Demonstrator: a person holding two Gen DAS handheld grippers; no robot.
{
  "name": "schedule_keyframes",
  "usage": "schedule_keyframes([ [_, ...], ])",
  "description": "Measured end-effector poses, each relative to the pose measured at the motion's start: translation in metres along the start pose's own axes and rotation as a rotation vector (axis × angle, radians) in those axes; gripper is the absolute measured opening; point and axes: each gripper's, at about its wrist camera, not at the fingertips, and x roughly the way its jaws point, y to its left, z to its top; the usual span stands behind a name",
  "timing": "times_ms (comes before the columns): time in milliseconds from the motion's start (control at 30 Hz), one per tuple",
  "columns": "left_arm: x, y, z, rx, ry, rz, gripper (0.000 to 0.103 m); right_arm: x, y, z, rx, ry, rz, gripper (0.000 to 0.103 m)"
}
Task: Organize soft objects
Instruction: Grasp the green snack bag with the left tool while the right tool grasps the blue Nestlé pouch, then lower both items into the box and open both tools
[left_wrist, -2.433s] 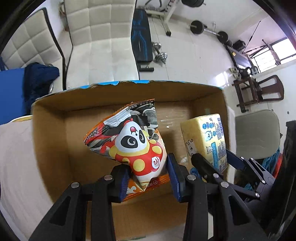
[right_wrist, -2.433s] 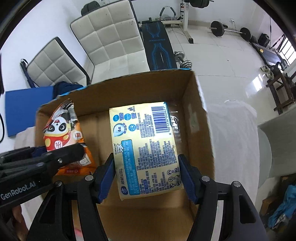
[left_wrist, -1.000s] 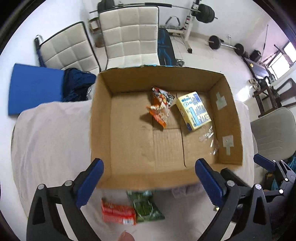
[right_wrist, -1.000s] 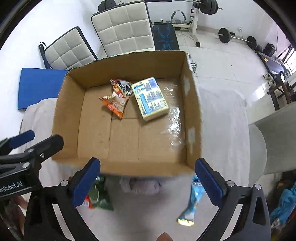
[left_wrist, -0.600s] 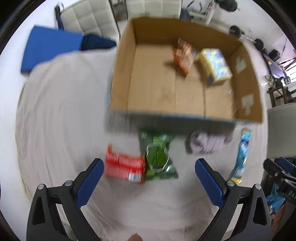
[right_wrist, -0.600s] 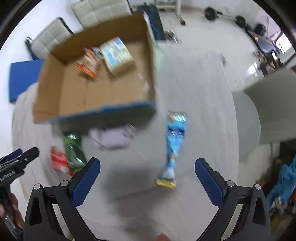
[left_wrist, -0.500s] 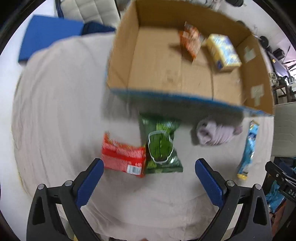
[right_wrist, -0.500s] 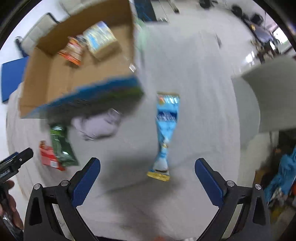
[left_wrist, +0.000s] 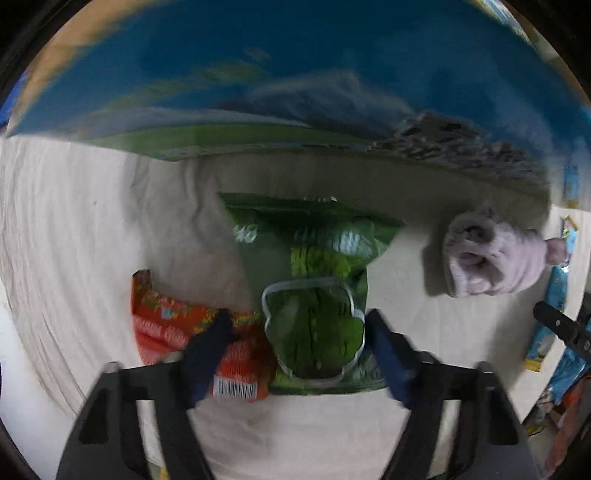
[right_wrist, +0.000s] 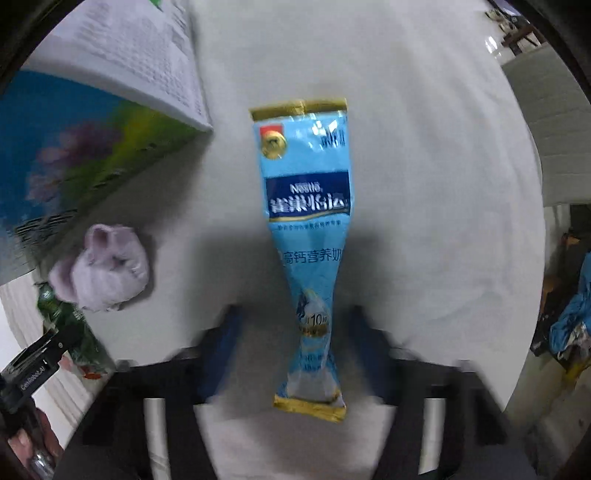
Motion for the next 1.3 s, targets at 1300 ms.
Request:
schedule_keyframes([
  [1300,-0.147,-0.045,-0.120,0.064,-0.223,-0.159,0.037,-0.122,0.088,-0.101,-0.406,-0.047,0.147,0.013],
])
